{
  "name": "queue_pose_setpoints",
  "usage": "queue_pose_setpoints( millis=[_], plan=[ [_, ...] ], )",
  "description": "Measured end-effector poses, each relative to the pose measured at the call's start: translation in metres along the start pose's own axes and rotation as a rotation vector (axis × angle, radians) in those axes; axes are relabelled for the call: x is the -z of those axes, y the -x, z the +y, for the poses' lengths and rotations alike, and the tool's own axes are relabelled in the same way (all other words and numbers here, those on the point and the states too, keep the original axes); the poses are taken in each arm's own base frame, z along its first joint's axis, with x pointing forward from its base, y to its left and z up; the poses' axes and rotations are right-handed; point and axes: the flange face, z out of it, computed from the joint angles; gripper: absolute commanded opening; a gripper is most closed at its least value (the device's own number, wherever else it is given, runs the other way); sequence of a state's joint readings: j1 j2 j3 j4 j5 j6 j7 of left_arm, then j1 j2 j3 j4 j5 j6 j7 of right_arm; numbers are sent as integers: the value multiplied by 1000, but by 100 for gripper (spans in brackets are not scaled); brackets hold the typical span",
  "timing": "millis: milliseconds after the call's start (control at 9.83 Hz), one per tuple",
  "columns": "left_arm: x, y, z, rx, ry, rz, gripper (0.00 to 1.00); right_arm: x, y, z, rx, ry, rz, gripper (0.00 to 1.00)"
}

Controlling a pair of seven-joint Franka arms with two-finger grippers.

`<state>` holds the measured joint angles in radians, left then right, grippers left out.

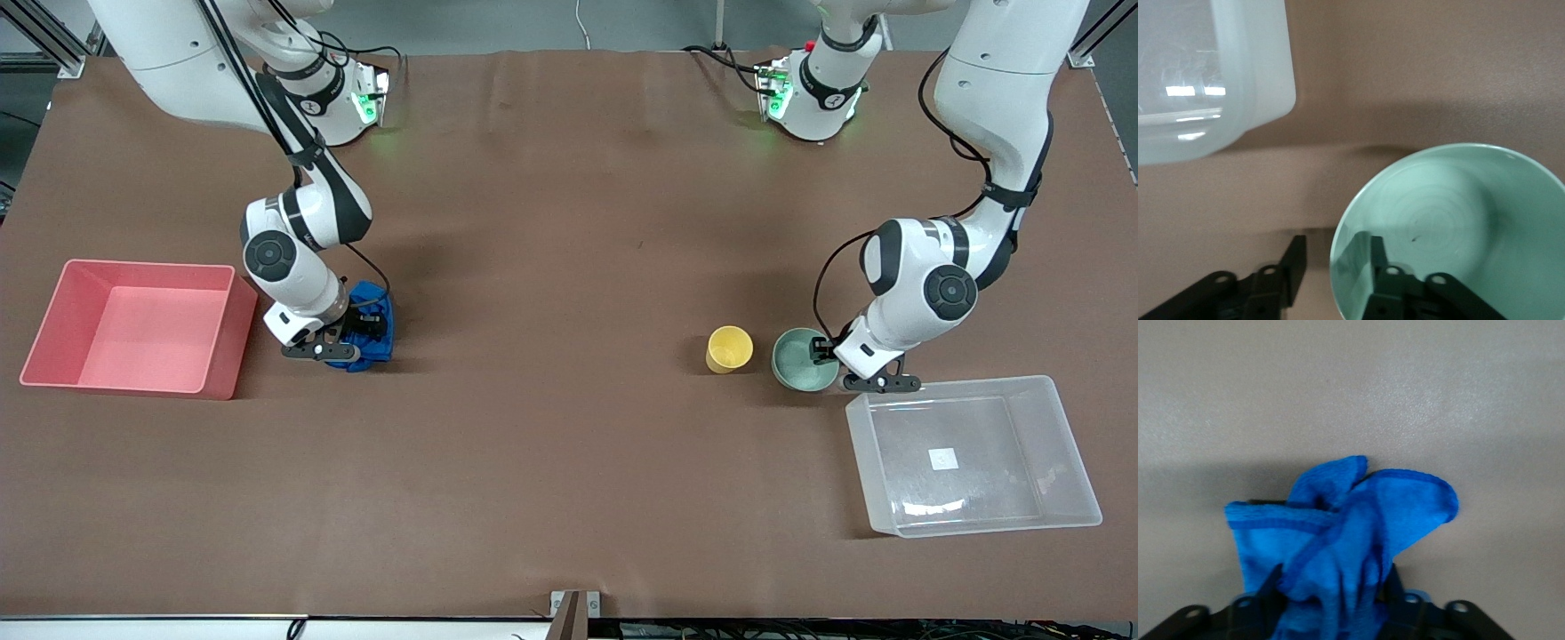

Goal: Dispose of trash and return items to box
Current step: 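Grasp the blue cloth with the right gripper while the left gripper grasps the bowl, then carry the cloth into the pink bin while the left gripper carries the bowl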

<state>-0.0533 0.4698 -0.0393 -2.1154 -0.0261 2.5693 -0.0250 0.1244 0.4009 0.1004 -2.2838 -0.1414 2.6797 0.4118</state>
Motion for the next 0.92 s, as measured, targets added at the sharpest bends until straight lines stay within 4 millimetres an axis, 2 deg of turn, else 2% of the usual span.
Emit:
queue_pose_setpoints(
  millis=[203,407,508,610,712,814,915],
  plan=[
    [2,-1,3,-7,2,5,11,3,0,-11,-19,1,-1,1],
    [4,-1,5,-10,4,10,0,15,-8,-14,-28,52,-92,1],
    [6,-1,5,-11,4,12,0,42,-21,-20,-31,87,-142,1],
    [11,-3,6,-14,4,22,0,87,-36,-21,-41,114,-162,1],
    [21,-6,6,-21,4,40,0,137,-47,-13,-38,127,-158,1],
    [38,-11,5,-34,4,66,0,180,-53,7,-3,129,-152,1],
    [63,-19,4,-39,4,81,0,210,-58,44,48,123,-145,1]
  ],
)
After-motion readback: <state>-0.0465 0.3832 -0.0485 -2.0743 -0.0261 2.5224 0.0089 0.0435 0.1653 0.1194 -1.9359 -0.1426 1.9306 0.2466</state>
